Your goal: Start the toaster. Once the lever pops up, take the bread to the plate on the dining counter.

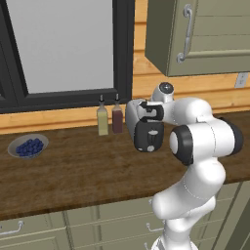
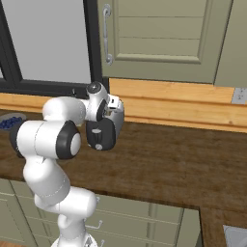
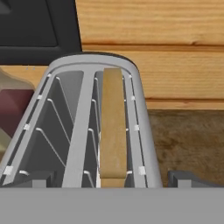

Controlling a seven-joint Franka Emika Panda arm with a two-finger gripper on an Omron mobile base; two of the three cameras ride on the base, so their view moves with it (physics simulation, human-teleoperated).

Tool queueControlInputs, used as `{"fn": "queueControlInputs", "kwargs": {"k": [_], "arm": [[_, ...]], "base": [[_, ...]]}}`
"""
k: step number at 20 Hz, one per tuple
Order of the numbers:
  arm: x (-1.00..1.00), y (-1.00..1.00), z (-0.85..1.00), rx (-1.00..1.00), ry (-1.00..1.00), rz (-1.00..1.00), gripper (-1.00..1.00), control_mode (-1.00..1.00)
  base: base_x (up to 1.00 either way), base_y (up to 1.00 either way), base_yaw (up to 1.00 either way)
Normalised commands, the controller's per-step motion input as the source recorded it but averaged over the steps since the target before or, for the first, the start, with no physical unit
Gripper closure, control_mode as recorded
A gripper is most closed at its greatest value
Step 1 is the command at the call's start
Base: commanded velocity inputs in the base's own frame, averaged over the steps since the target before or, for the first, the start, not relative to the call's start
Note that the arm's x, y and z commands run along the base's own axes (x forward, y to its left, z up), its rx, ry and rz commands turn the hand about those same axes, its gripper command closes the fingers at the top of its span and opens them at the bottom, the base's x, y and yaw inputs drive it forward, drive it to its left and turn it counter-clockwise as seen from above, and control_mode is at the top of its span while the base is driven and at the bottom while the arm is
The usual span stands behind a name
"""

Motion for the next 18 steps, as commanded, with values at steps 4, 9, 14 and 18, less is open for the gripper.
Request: {"fn": "queueControlInputs", "kwargs": {"k": [4,9,14,18], "arm": [[0.07,0.00,0.00,0.00,0.00,0.00,-1.00,-1.00],[0.09,0.00,0.00,0.00,0.00,0.00,-1.00,-1.00],[0.02,0.00,0.00,0.00,0.00,0.00,-1.00,-1.00],[0.00,0.00,0.00,0.00,0.00,0.00,1.00,-1.00]], "base": [[0.00,0.00,0.00],[0.00,0.00,0.00],[0.00,0.00,0.00],[0.00,0.00,0.00]]}}
